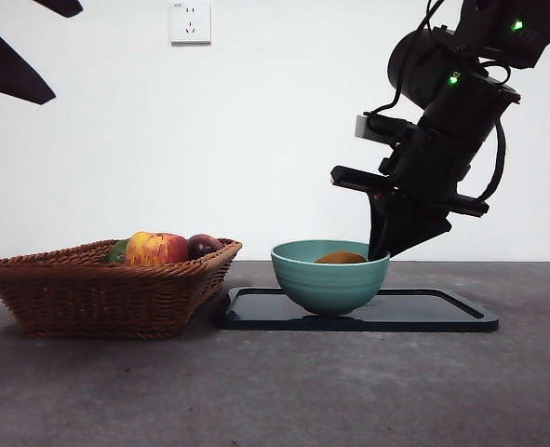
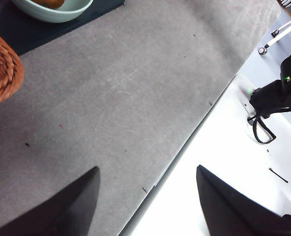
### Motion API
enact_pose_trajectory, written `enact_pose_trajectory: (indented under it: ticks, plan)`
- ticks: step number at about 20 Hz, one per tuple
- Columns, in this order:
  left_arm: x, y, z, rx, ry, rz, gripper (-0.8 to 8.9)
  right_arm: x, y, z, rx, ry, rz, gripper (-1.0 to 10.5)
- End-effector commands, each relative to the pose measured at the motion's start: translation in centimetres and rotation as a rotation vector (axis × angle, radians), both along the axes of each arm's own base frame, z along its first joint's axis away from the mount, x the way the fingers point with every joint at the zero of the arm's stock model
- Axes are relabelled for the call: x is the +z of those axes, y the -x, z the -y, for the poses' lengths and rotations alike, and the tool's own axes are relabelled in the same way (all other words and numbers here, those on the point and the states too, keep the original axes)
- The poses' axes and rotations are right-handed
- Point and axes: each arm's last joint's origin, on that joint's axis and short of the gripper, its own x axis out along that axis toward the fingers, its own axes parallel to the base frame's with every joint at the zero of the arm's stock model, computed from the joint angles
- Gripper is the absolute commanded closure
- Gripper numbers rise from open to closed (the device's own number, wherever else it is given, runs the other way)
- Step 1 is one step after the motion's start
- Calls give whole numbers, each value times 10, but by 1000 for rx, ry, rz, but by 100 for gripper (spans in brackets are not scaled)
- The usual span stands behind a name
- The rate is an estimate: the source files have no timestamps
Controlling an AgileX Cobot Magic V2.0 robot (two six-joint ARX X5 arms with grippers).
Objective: Pick up the wifruite, put it on the bowl, pick up the plate, put it on desk
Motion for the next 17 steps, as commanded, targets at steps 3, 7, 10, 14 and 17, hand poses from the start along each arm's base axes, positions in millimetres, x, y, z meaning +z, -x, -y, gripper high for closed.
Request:
enact_pose_trajectory:
  ticks: [3, 7, 10, 14, 17]
  plan:
    - [2, -1, 1, -20, 5, 18, 502, -7, -7, -2, 1, 8, -15, 939]
    - [2, -1, 1, -21, 4, 19, 502, -7, -8, -2, -3, 4, -14, 876]
    - [2, -1, 1, -21, 4, 19, 502, 2, -8, -2, -16, -11, -7, 755]
    - [2, -1, 1, -21, 4, 19, 502, 41, 3, 2, -15, -37, 58, 755]
    - [2, -1, 1, -21, 5, 19, 502, 83, 29, 13, -13, -60, 119, 756]
